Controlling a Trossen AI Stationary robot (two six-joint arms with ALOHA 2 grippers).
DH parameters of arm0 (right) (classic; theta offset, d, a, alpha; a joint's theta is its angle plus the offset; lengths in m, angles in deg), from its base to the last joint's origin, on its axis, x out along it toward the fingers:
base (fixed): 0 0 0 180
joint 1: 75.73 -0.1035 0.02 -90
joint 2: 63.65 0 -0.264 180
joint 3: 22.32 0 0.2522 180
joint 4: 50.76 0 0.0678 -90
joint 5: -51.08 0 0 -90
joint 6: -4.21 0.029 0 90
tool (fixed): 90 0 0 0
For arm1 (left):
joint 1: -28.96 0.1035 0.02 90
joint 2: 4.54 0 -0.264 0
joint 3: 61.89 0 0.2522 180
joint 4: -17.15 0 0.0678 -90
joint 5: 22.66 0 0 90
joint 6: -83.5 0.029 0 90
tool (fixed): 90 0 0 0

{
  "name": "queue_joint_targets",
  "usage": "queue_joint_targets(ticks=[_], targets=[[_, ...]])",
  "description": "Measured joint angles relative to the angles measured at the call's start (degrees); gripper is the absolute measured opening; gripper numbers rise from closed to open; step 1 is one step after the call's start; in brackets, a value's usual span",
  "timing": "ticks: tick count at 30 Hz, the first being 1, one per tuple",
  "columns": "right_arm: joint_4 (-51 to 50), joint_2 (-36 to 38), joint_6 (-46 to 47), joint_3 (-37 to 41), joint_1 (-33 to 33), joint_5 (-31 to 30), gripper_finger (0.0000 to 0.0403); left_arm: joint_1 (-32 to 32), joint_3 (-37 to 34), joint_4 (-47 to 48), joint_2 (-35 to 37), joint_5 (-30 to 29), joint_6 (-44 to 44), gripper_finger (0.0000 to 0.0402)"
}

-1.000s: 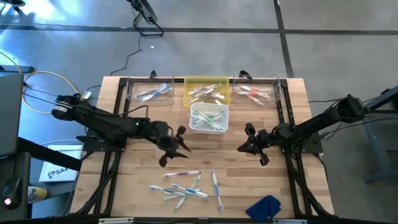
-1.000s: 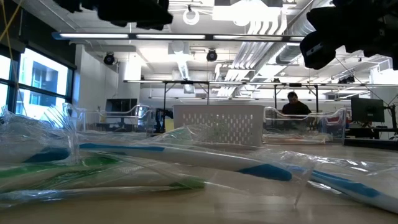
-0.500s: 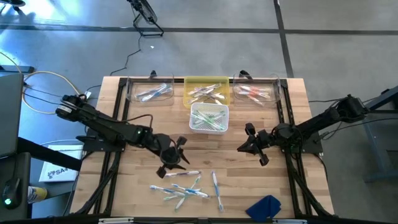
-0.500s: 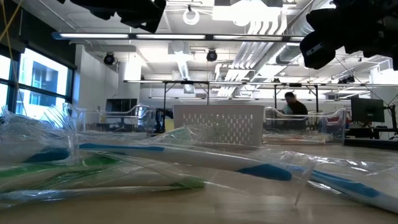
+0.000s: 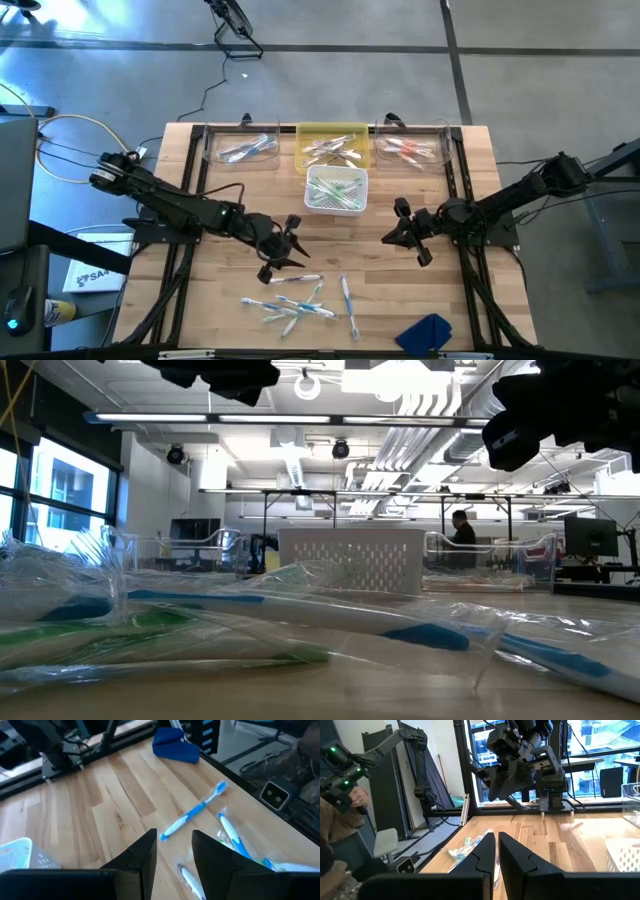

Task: Pick & Place Toothbrushes
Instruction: Put the blue toothbrush into the left transparent bin

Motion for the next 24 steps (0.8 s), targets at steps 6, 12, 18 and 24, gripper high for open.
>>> queue_joint_targets(ticks=[6, 12, 18, 24], targets=[[0.0, 0.0, -0.1, 0.0, 0.0, 0.0, 0.0015, 0.0, 0.0, -4.5, 0.0, -2.8, 1.1, 0.012], [0.3, 0.0, 0.5, 0.0, 0.0, -1.7, 0.0015, 0.0, 0.0, -4.6, 0.0, -4.0, 4.6, 0.012], [0.3, 0.0, 0.1, 0.0, 0.0, -3.0, 0.0015, -0.4, 0.0, -4.5, 0.0, -4.4, 3.0, 0.012], [0.3, 0.0, 0.1, 0.0, 0.0, -3.0, 0.0015, -1.6, 0.0, -4.4, 0.0, -5.8, 3.0, 0.012]])
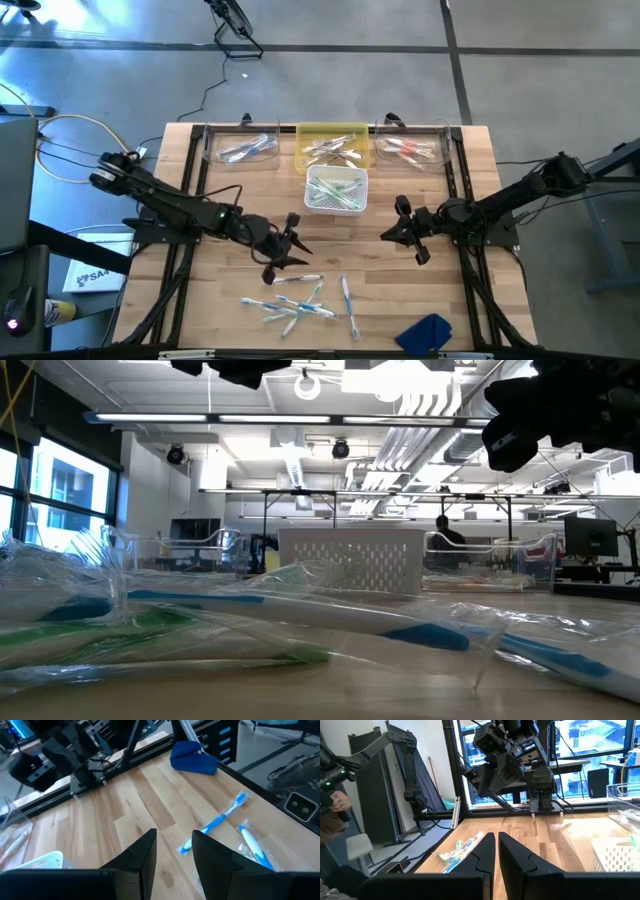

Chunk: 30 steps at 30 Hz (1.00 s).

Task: Pick & Place Toothbrushes
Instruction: Put the blue toothbrush into the left transparent bin

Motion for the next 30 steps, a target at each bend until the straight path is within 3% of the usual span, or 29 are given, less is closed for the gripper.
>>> queue_joint_targets(ticks=[8, 18, 30], targets=[[0.0, 0.0, 1.5, 0.0, 0.0, 0.2, 0.0015, -6.7, 0.0, 2.5, 0.0, -7.9, -3.5, 0.012], [-0.1, 0.0, 0.8, 0.0, 0.0, 0.3, 0.0015, -16.7, 0.5, 3.4, -2.6, -25.2, -10.6, 0.012], [-0.4, 0.0, 1.9, 0.0, 0.0, 1.9, 0.0015, -17.2, 17.1, 20.5, -13.2, -23.7, -14.9, 0.012]])
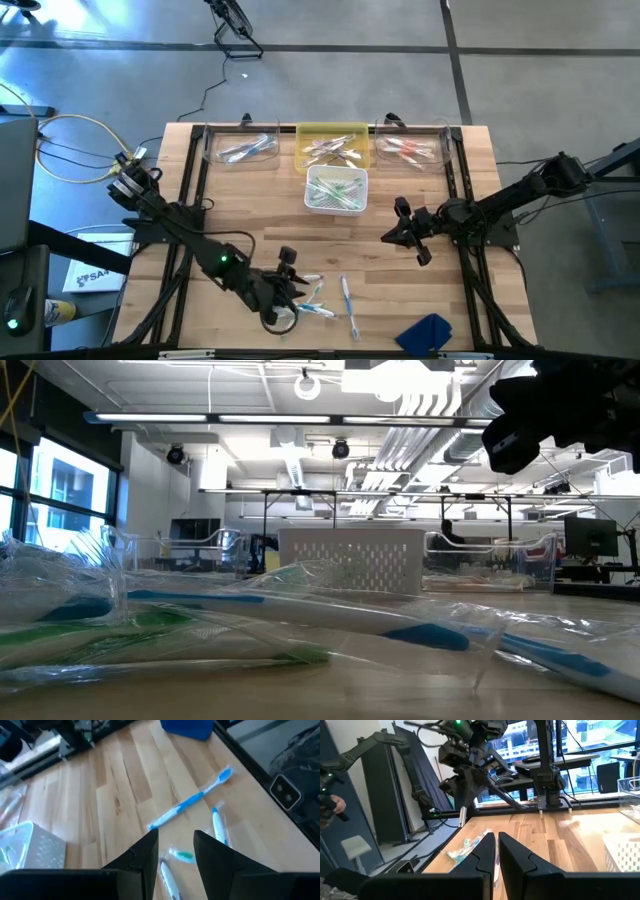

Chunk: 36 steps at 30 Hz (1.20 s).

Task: Pick & Place Toothbrushes
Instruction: Put the blue toothbrush into the left transparent bin

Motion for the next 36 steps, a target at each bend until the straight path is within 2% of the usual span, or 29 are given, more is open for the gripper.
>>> queue_joint_targets(ticks=[10, 20, 28, 36], targets=[[-0.7, 0.0, 1.3, 0.0, 0.0, 0.1, 0.0015, 0.0, 1.0, 2.6, -2.2, 6.0, -4.1, 0.012], [-1.5, 0.0, 1.3, 0.0, 0.0, 0.1, 0.0015, 0.8, 0.8, 17.8, -3.5, 15.1, -15.0, 0.012], [-3.0, 0.0, 1.3, 0.0, 0.0, -0.2, 0.0015, 1.2, 0.9, 15.4, -8.6, 23.6, -16.6, 0.012], [-3.5, 0.0, 1.3, 0.0, 0.0, -0.1, 0.0015, 1.2, 0.8, 14.7, -11.9, 24.3, -17.3, 0.012]])
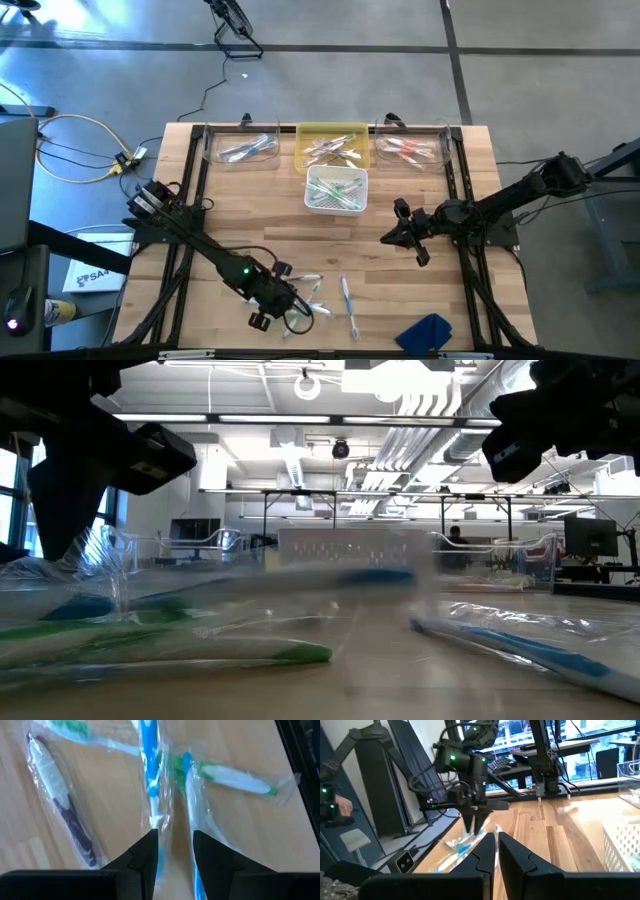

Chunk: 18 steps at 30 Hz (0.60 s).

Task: Pick & Place Toothbrushes
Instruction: Put the blue toothbrush into the left transparent bin

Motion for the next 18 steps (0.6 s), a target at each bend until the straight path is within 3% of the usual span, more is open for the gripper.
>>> queue_joint_targets(ticks=[10, 18], targets=[[-0.5, 0.0, 0.0, 0.0, 0.0, 0.0, 0.0015, 0.0, 0.1, -1.0, -0.9, -0.6, -2.2, 0.012], [-0.5, 0.0, 0.0, 0.0, 0.0, 0.0, 0.0015, 0.8, 0.1, -0.9, -0.9, -5.9, -2.3, 0.012]])
